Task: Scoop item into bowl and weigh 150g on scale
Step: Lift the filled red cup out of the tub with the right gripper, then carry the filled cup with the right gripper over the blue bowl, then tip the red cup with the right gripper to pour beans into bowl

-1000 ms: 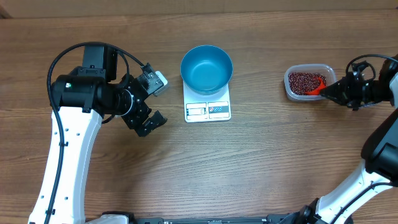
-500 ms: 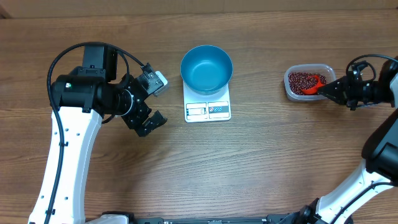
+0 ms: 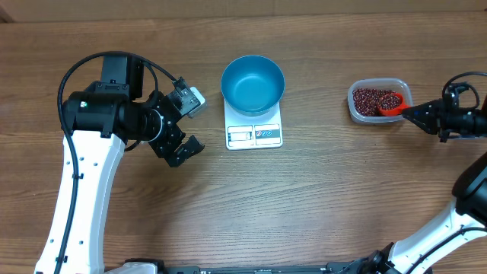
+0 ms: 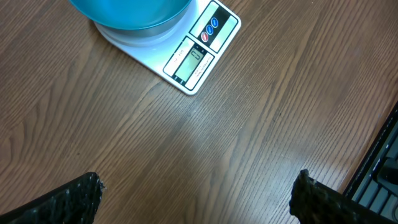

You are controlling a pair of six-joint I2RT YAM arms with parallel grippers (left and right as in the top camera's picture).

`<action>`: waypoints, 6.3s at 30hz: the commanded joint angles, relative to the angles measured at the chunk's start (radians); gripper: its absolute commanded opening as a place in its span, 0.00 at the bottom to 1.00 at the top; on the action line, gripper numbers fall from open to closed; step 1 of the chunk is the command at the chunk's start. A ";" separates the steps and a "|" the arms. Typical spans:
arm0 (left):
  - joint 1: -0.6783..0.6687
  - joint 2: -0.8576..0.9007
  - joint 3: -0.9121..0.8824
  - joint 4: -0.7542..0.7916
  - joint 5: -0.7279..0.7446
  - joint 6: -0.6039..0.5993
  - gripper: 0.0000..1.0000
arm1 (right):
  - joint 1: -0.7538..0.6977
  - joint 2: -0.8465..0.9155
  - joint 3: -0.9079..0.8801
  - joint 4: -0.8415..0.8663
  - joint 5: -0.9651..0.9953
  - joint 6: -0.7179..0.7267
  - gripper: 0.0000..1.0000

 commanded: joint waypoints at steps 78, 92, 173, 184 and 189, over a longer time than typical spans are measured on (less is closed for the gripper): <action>0.004 -0.013 0.020 0.000 0.002 -0.007 1.00 | 0.004 0.003 -0.006 -0.182 -0.319 -0.225 0.04; 0.004 -0.013 0.020 0.000 0.002 -0.007 1.00 | 0.130 0.003 -0.005 -0.182 -0.435 -0.239 0.04; 0.004 -0.013 0.020 0.000 0.002 -0.007 1.00 | 0.834 -0.037 0.121 0.520 0.219 0.342 0.04; 0.004 -0.013 0.020 0.000 0.002 -0.007 1.00 | 0.908 -0.052 0.172 0.499 0.332 0.332 0.04; 0.004 -0.013 0.020 0.000 0.002 -0.007 1.00 | 0.954 -0.058 0.181 0.470 0.496 0.332 0.04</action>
